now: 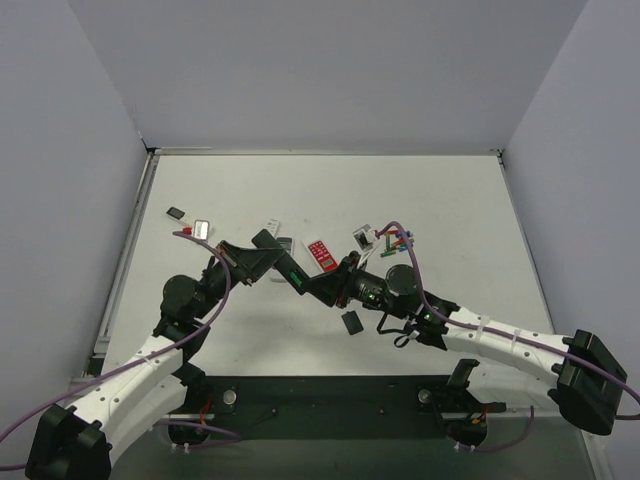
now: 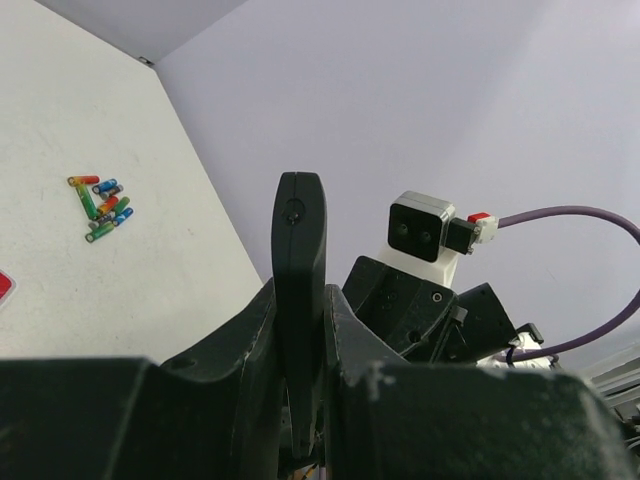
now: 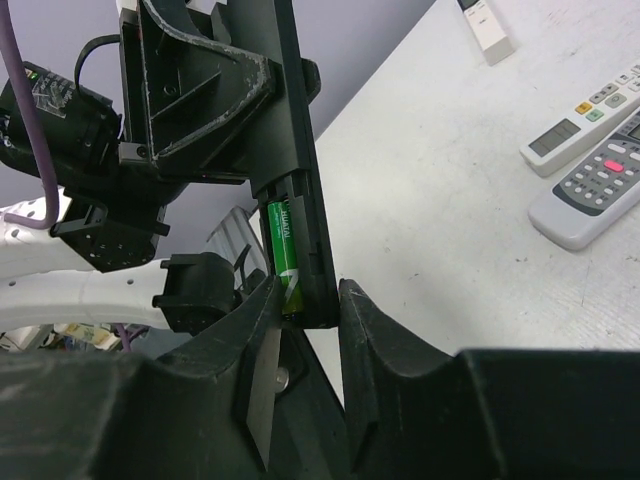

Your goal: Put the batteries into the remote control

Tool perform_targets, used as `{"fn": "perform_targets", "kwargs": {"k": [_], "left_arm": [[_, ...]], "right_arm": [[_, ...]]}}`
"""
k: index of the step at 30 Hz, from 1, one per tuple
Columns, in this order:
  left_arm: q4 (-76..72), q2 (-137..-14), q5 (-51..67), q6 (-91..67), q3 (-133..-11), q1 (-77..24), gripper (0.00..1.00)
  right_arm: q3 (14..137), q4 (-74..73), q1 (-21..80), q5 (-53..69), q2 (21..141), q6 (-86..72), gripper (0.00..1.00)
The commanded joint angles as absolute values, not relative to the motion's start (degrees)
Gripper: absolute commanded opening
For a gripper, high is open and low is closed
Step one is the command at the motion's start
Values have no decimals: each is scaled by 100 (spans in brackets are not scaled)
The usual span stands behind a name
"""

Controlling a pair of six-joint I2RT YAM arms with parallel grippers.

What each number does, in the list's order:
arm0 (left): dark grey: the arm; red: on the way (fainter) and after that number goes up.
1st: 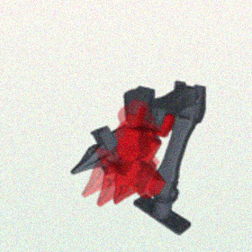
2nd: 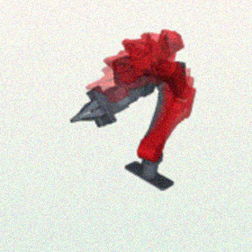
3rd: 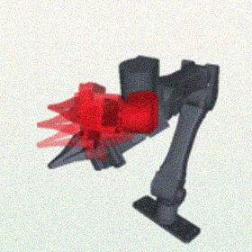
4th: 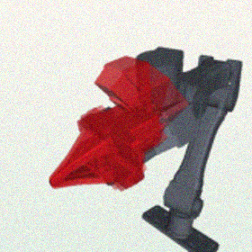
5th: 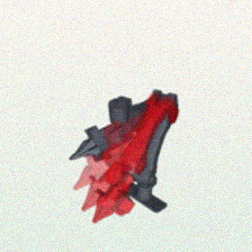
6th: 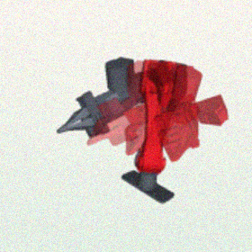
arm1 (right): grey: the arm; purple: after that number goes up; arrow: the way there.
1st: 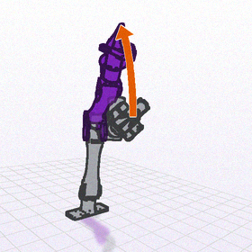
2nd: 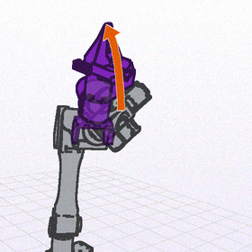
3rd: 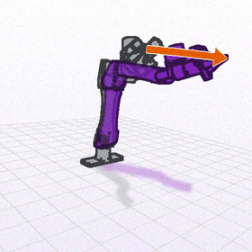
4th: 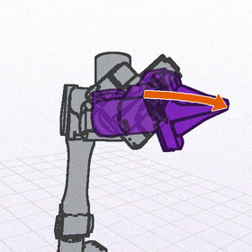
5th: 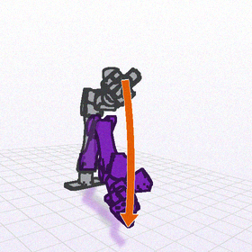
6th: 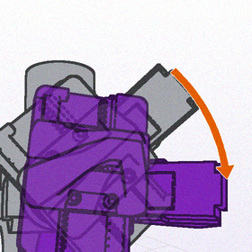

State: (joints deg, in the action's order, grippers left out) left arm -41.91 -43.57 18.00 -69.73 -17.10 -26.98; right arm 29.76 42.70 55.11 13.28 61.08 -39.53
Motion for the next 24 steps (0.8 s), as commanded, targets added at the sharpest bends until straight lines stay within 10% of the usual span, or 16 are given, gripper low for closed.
{"fn": "perform_targets", "kwargs": {"k": [1, 24], "left_arm": [[-5115, -4289, 1767, -7348, -1749, -2698, 0], [-2798, -3876, 2346, -5591, -1740, -2048, 0]], "right_arm": [[2918, 4456, 5440, 1336, 6302, -3816, 20], [4684, 240, 4230, 214, 5677, -2232, 75]]}}
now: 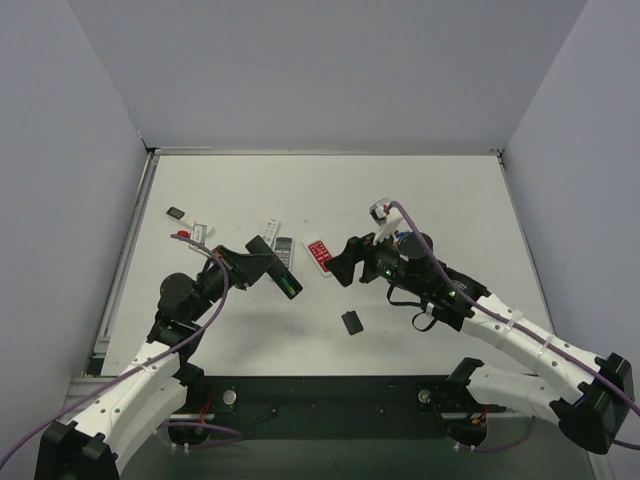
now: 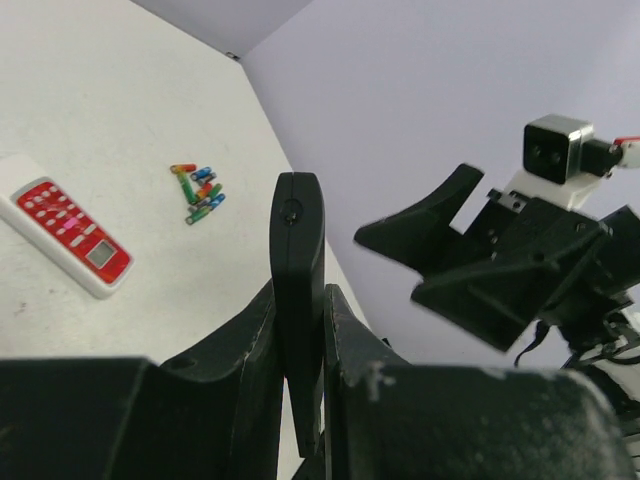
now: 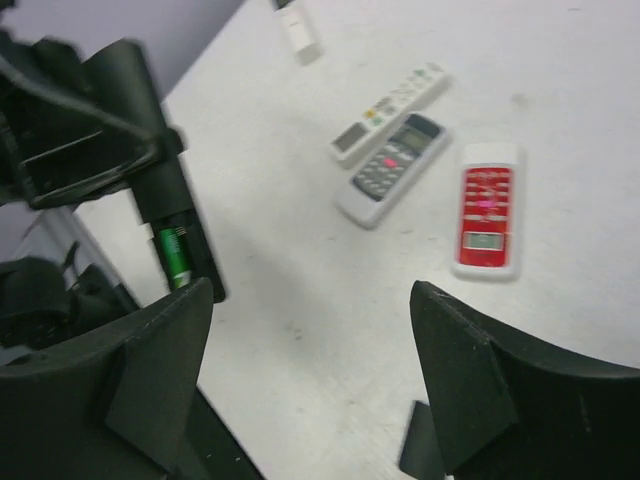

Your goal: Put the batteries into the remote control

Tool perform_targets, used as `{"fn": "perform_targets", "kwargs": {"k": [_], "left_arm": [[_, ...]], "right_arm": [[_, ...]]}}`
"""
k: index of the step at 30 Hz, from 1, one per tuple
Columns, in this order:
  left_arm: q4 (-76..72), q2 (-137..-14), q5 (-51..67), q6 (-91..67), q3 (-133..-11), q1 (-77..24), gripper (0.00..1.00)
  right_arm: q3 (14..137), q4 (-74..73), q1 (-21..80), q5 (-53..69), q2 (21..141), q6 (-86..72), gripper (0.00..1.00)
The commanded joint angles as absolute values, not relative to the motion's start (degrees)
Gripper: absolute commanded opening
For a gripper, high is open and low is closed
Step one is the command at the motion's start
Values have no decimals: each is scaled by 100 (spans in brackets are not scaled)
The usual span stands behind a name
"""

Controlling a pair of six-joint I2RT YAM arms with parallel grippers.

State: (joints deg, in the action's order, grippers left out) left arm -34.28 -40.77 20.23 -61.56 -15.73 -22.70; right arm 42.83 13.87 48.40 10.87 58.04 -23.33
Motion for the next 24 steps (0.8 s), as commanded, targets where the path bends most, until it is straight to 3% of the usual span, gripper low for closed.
{"fn": "perform_targets", "kwargs": {"k": [1, 5, 9, 16, 24], "left_arm": [[-2647, -3815, 2347, -5485, -1810, -2048, 0], [-1865, -3692, 2355, -4959, -1995, -2048, 0], [-1451, -3630, 2391, -4685, -2170, -2057, 0], [-731, -3560, 2461, -4053, -2662, -2109, 0], [667, -3542, 1961, -3104, -3540, -2250, 0]], "right_arm": [[4780, -233, 4027, 133, 5773, -2476, 75], [4878, -825, 2938, -174, 6108, -2882, 75], [5018, -1011, 2550, -702, 6591, -2944, 74], [5729, -1255, 2303, -545, 7917, -2013, 71], [6398, -1626, 2347, -1317, 9191, -2882, 64]]}}
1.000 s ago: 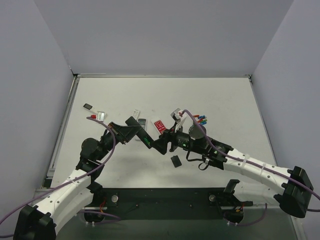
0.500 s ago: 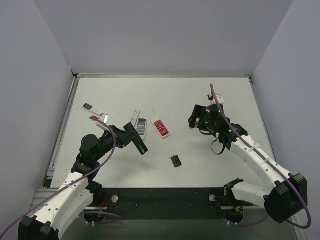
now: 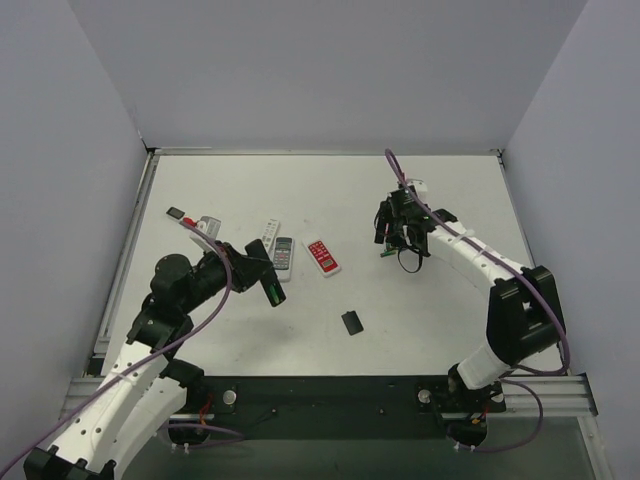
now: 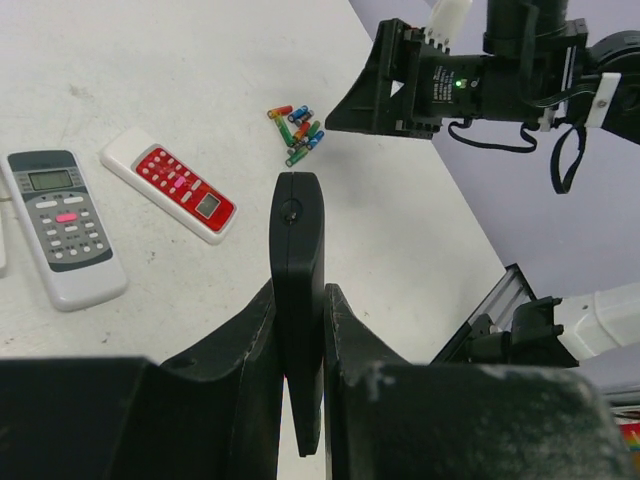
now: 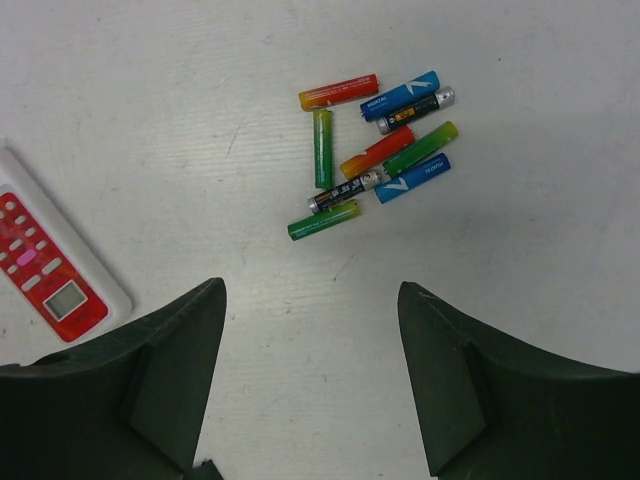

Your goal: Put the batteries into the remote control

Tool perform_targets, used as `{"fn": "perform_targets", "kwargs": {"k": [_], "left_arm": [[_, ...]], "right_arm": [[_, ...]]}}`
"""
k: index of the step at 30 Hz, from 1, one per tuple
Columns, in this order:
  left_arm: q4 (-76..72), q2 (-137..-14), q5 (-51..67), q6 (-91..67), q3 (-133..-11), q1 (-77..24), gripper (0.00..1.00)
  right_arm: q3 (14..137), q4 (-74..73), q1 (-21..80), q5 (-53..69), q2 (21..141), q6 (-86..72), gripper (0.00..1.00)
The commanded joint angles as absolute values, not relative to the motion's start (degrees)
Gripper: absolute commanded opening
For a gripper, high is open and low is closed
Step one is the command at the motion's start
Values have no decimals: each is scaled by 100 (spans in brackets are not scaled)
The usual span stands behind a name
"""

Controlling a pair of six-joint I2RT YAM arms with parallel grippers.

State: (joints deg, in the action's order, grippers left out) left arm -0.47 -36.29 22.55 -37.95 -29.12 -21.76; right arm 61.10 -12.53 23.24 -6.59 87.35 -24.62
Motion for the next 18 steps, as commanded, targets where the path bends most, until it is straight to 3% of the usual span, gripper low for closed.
{"fn": "perform_targets", "kwargs": {"k": [1, 6, 13, 18], "left_arm": [[790, -3542, 1916, -2911, -3629, -2259, 0], [1476, -3542, 1548, -2216, -4165, -2390, 0], [1609, -3516, 1011, -1555, -4185, -2522, 0], [1591, -3419, 1081, -1609, -3973, -2549, 0]], "right_arm": [[6468, -1617, 2355, -1405, 9289, -3048, 63], [6793, -1617, 2469, -1616, 9904, -3112, 59], [7189, -1591, 2522, -1714, 10353, -2787, 36], [7549, -1687, 2479, -1617, 10678, -2628, 26]]}}
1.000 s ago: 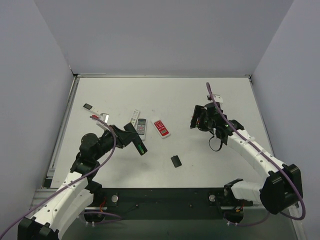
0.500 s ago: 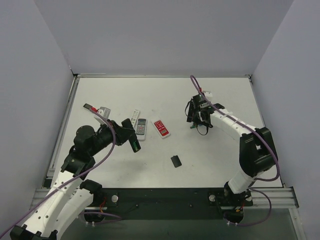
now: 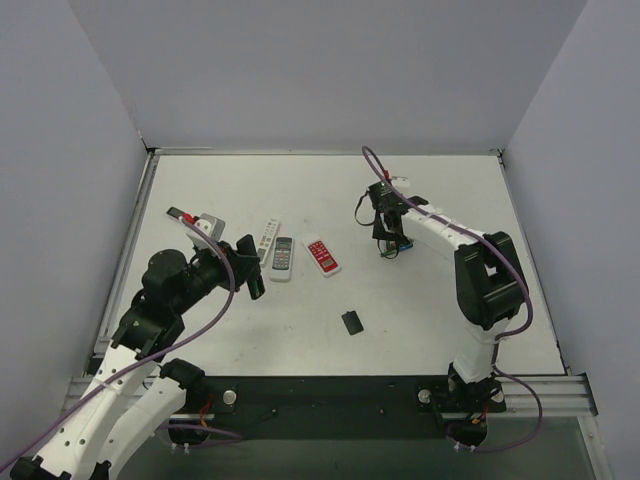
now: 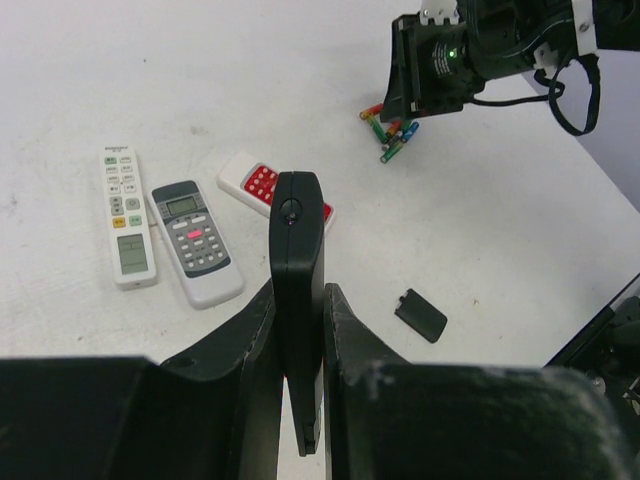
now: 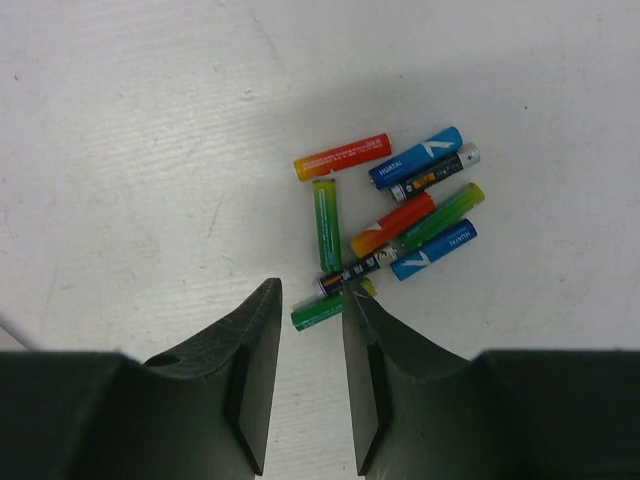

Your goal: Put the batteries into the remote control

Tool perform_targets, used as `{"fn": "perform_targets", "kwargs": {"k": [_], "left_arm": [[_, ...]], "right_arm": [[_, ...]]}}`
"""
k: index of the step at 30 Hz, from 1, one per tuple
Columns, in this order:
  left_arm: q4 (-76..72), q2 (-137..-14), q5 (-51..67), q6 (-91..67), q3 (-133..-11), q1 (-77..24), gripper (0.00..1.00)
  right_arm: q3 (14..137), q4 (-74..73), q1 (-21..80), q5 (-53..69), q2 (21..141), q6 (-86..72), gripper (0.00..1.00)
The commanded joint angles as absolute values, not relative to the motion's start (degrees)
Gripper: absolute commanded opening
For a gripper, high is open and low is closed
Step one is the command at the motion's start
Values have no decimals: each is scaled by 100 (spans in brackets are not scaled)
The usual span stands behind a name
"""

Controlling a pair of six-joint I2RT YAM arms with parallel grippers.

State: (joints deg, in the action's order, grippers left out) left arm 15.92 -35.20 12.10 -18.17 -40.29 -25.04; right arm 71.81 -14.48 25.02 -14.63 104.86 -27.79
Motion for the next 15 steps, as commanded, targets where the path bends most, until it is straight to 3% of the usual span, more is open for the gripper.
{"fn": "perform_targets", "kwargs": {"k": [1, 15], "left_arm": [[1652, -3410, 985, -1591, -3990, -2575, 0], [1749, -3305, 879, -1503, -3999, -2760, 0]], "right_arm": [[7585, -1705, 2470, -1626, 10731, -2619, 26], [7884, -1846, 2364, -1740, 11259, -2645, 22]]}}
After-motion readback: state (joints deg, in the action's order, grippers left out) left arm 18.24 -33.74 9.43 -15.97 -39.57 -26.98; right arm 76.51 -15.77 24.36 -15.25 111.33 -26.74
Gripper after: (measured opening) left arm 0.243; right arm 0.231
